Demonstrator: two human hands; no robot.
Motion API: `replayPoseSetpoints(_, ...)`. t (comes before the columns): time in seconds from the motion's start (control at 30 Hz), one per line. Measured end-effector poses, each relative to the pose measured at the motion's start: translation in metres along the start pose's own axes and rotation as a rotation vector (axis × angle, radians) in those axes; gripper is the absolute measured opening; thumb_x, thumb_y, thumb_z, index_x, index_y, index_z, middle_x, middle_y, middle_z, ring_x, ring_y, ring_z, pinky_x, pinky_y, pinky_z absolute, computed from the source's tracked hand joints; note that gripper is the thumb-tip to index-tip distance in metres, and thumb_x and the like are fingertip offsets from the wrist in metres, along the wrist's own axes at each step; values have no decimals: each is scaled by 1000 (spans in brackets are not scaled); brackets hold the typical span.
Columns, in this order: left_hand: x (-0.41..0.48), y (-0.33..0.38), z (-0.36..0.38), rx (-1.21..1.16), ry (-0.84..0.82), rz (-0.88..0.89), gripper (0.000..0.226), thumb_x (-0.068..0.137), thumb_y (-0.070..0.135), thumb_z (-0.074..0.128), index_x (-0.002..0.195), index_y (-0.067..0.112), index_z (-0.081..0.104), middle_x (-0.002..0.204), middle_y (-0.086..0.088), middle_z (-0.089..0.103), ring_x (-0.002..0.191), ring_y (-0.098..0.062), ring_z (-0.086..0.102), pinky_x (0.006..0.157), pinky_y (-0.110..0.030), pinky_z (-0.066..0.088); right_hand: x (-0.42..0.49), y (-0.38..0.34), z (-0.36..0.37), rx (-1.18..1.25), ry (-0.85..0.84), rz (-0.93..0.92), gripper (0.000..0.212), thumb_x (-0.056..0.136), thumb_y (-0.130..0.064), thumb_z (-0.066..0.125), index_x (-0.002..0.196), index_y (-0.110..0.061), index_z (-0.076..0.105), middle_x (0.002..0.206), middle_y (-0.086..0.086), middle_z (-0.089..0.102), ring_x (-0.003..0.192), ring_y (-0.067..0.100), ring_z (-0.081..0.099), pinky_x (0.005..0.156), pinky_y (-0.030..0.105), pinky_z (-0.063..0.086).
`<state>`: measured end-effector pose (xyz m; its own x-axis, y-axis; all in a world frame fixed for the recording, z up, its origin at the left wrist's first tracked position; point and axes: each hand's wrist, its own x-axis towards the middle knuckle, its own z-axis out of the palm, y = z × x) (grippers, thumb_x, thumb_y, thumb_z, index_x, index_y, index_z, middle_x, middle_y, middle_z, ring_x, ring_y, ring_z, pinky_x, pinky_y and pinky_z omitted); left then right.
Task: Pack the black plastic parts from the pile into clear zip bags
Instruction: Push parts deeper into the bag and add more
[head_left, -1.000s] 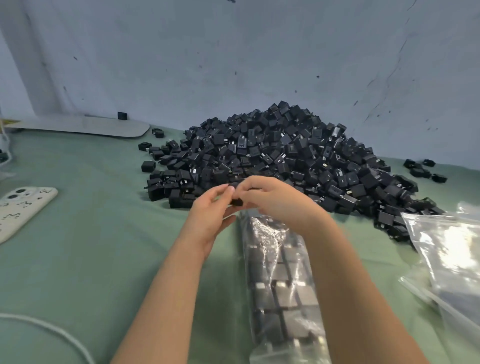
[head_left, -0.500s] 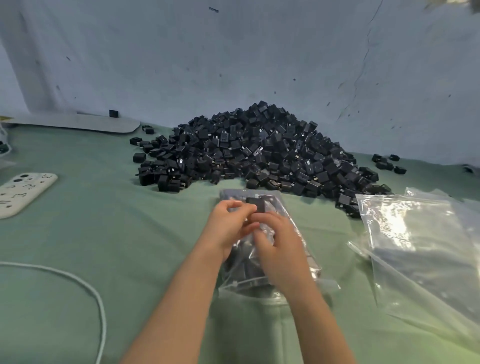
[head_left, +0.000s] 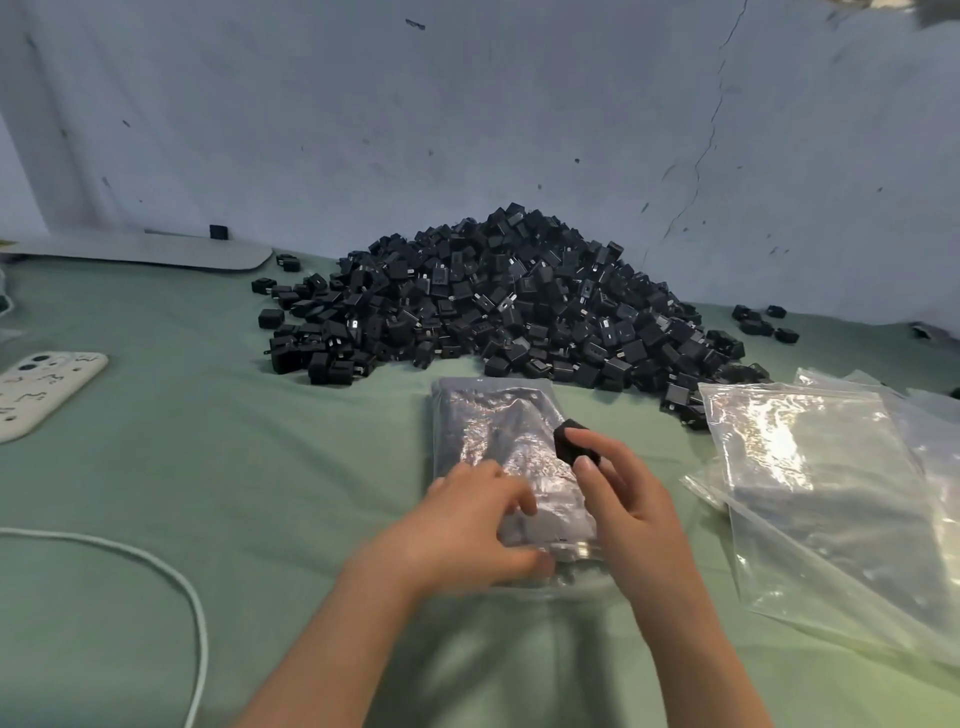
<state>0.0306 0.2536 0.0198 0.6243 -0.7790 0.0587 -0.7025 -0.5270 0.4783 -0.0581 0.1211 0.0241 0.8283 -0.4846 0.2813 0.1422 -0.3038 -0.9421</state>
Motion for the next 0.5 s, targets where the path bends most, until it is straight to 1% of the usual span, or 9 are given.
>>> replayPoseSetpoints(0.07,1,4,4,105,1,34,22,83,39,61,102,29,55,100,8,50,101,-14,49,87,-30,41,-7,-7,-7,16,-45,14,21,95,-18,53,100,-33,68,95,-5,71,90,14,63,78,21,47)
replayPoseSetpoints(0.17,3,5,2,29,102,27,3,88,26,55,91,28,56,88,10,55,88,-15,56,80,-34,49,-17,-17,-19,-11,-165,9,20,94,-18,54,92,-30,70,89,-9,73,88,8,66,74,12,47)
replayPoseSetpoints(0.2,4,5,0,-7,135,30,2,89,27,56,88,28,55,83,12,53,83,-14,55,77,-33,49,-20,-20,-23,-42,-216,15,20,93,-19,54,89,-30,70,87,-7,73,86,10,66,73,12,47)
replayPoseSetpoints(0.27,5,7,-5,-69,179,49,8,89,28,57,83,29,53,78,13,52,75,-9,53,73,-31,49,-25,-22,-29,-175,-310,38,18,92,-22,57,86,-33,70,86,-1,71,85,20,63,76,25,46)
replayPoseSetpoints(0.3,5,9,-8,-84,194,64,9,88,27,58,81,28,52,78,13,53,74,-8,52,73,-30,49,-27,-22,-31,-282,-365,39,18,92,-23,58,86,-36,69,87,-4,70,85,17,61,80,27,46)
replayPoseSetpoints(0.33,4,11,-11,-90,205,82,9,87,26,58,80,27,52,78,12,53,75,-8,52,74,-31,48,-28,-20,-31,-411,-415,27,21,92,-24,58,85,-41,68,87,-12,69,85,8,60,82,22,45)
replayPoseSetpoints(0.4,3,17,-15,-69,217,105,10,86,25,58,79,27,51,79,10,52,78,-10,51,76,-32,47,-27,-15,-21,-614,-440,-46,27,92,-22,56,93,-47,66,98,-25,64,99,-7,53,89,9,38)
replayPoseSetpoints(0.43,1,21,-17,-42,225,108,10,86,25,57,80,27,50,80,9,51,80,-12,51,77,-33,46,-26,-9,-11,-676,-438,-91,29,92,-20,53,103,-45,65,111,-24,59,108,-7,48,96,10,34)
replayPoseSetpoints(0.5,-1,28,-20,36,253,109,7,86,25,55,82,27,49,86,7,51,86,-15,51,78,-33,45,-22,5,8,-739,-395,-166,30,93,-17,48,115,-30,64,122,-7,54,119,9,43,103,21,31)
